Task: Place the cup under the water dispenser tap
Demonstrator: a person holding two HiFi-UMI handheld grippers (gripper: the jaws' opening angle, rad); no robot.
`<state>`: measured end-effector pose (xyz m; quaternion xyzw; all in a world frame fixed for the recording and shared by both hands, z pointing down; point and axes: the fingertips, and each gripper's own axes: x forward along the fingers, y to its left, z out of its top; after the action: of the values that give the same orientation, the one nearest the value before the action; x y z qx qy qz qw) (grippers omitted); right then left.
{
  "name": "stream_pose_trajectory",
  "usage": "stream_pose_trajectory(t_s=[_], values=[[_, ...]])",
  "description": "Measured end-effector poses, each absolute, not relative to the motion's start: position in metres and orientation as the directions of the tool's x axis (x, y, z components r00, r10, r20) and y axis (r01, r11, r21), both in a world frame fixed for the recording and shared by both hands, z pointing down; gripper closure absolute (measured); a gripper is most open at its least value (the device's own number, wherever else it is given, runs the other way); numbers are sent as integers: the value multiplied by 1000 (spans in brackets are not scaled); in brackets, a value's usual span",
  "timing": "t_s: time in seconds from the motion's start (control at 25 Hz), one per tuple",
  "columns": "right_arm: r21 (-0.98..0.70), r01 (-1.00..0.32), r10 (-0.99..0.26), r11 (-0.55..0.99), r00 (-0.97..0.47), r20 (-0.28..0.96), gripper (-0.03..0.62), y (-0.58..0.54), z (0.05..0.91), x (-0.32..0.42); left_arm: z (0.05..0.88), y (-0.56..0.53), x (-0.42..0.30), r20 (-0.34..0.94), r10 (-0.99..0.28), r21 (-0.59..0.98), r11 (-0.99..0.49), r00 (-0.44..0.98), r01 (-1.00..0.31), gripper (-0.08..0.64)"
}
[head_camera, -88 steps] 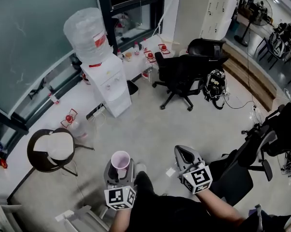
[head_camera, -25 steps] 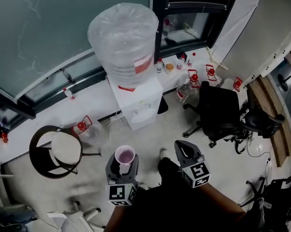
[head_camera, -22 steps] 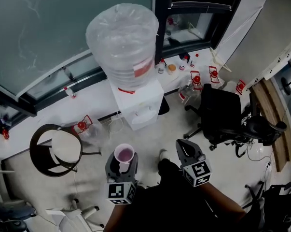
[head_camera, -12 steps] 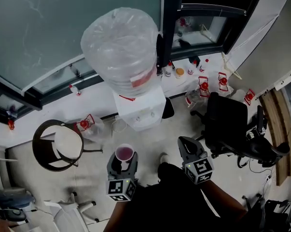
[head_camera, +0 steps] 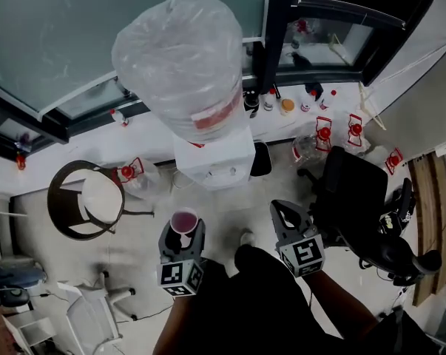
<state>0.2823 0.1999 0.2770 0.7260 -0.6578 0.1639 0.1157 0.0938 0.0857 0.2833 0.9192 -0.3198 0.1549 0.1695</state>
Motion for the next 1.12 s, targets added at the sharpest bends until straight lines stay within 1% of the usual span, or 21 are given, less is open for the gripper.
stream_pose_trajectory(t_s=[0.28, 0.52, 0.72, 0.84, 1.04, 1.12], values=[[-48, -993, -910, -106, 77, 407, 593, 183, 294, 305, 316, 75, 108, 403, -526, 314, -689, 748, -654, 261], [-52, -992, -909, -114, 84, 408, 594, 168, 310, 315, 357, 59, 114, 395, -539, 259, -712, 744, -653, 262], [-89, -989, -898, -114, 64, 436, 594, 157, 338, 312, 398, 39, 123, 410, -526, 263, -714, 745, -649, 261], [-146, -982, -900, -119, 45, 434, 594, 142, 354, 304, 428, 29, 129, 412, -518, 253, -726, 750, -640, 261], [-136, -990, -898, -36, -27, 438, 594, 123, 380, 287, 476, 5, 131, 402, -548, 261, -699, 734, -665, 262], [-143, -989, -892, 18, -80, 445, 594, 118, 396, 274, 493, -5, 128, 397, -564, 263, -686, 724, -679, 262]])
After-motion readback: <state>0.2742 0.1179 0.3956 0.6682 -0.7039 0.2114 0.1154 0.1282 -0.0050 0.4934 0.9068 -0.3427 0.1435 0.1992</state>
